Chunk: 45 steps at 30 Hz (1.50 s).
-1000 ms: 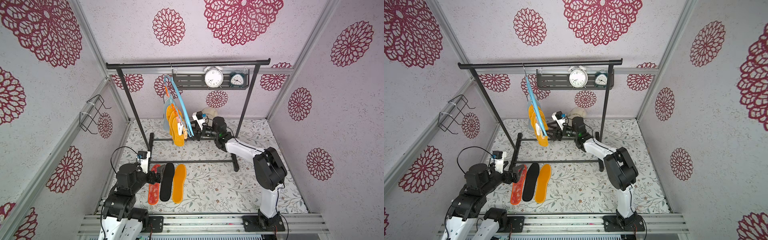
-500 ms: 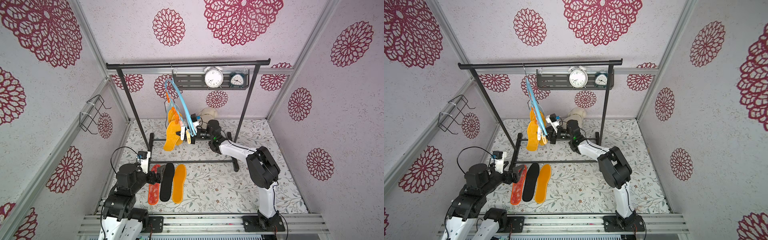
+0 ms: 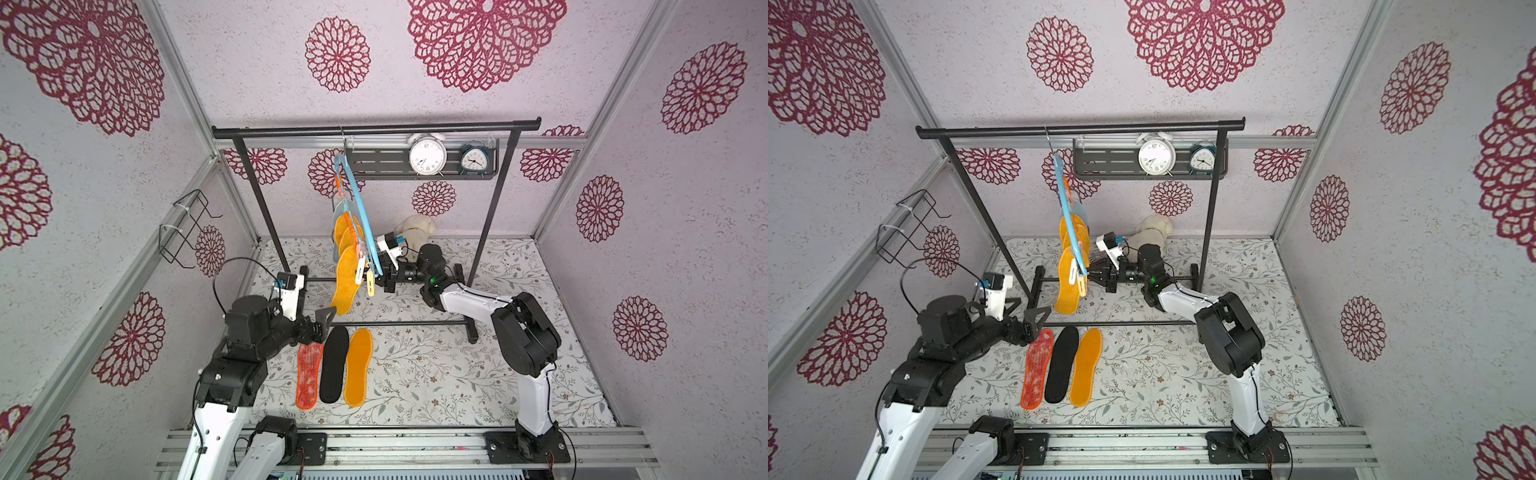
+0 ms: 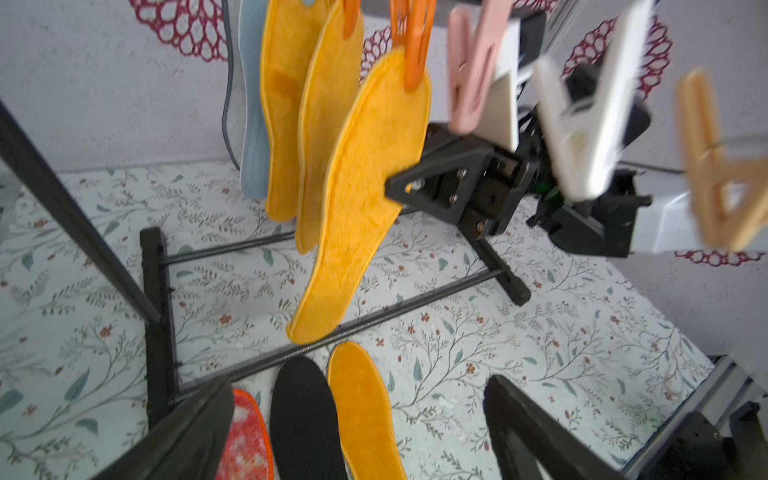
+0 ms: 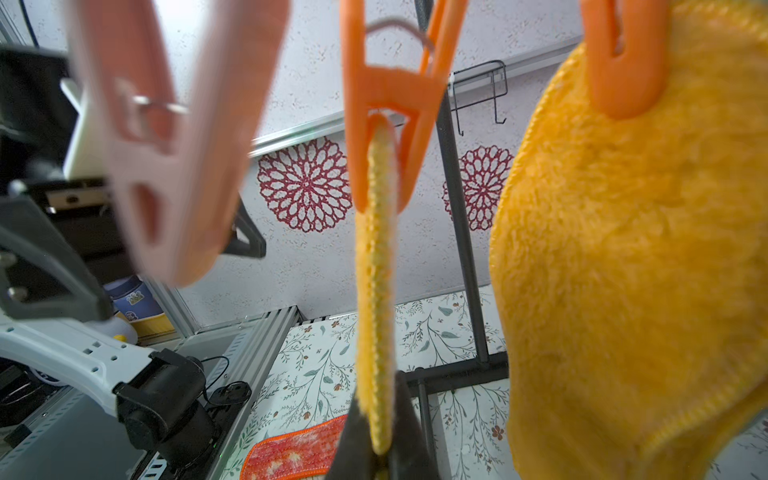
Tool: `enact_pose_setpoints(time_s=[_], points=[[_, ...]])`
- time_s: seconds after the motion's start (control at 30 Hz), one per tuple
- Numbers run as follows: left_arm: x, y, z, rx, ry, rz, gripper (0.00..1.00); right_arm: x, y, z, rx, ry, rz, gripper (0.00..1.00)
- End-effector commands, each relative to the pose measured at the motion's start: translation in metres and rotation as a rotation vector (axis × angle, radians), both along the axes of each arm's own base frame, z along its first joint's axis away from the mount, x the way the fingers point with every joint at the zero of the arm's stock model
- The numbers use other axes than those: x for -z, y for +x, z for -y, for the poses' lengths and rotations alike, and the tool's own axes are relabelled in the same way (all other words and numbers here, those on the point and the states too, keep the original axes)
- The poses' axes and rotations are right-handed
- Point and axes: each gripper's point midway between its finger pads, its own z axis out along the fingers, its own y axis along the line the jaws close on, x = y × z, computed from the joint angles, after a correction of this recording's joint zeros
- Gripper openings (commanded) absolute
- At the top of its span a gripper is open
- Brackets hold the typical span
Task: Take the shoe insoles off the hanger
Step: Remove the insole from the hanger, then open the clamp at the hanger.
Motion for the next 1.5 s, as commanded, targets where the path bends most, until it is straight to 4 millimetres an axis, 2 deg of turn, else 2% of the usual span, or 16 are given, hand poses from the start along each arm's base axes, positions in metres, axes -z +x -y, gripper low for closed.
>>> enact_pose_setpoints(time_s=[0.0, 0.07, 0.17, 0.33, 0.43, 0.57, 0.7, 0.87, 1.07, 1.33, 1.47], points=[[-0.023, 0.019, 0.016, 0.090, -0.017, 0.002, 0.95, -0.025, -0.016, 0.012, -0.056, 0.012, 0.029, 0.00], [-0.037, 0.034, 0.024, 0.133, -0.028, 0.034, 0.95, -0.026, -0.016, 0.015, -0.059, 0.008, 0.026, 0.00], [-0.048, 0.062, 0.033, 0.168, -0.046, 0.041, 0.94, -0.027, -0.016, 0.019, -0.068, 0.006, 0.022, 0.00], [-0.048, 0.105, 0.046, 0.239, -0.090, -0.035, 0.89, -0.031, -0.018, 0.022, -0.099, -0.005, 0.021, 0.00], [-0.051, 0.120, 0.052, 0.282, -0.135, -0.038, 0.80, -0.030, -0.018, 0.025, -0.104, -0.012, 0.013, 0.00], [-0.053, 0.125, 0.070, 0.400, -0.220, -0.036, 0.80, -0.030, -0.017, 0.028, -0.106, -0.018, 0.007, 0.00], [-0.046, 0.121, 0.083, 0.478, -0.233, -0.052, 0.82, -0.031, -0.016, 0.029, -0.107, -0.019, 0.006, 0.00], [-0.044, 0.125, 0.089, 0.497, -0.256, -0.060, 0.84, -0.032, -0.015, 0.029, -0.110, -0.022, 0.002, 0.00], [-0.053, 0.134, 0.100, 0.523, -0.277, -0.049, 0.81, -0.030, -0.016, 0.029, -0.116, -0.027, -0.005, 0.00], [-0.061, 0.146, 0.106, 0.525, -0.281, -0.029, 0.69, -0.030, -0.017, 0.030, -0.120, -0.026, -0.009, 0.00], [-0.062, 0.146, 0.107, 0.529, -0.284, -0.028, 0.59, -0.029, -0.017, 0.030, -0.121, -0.025, -0.008, 0.00]])
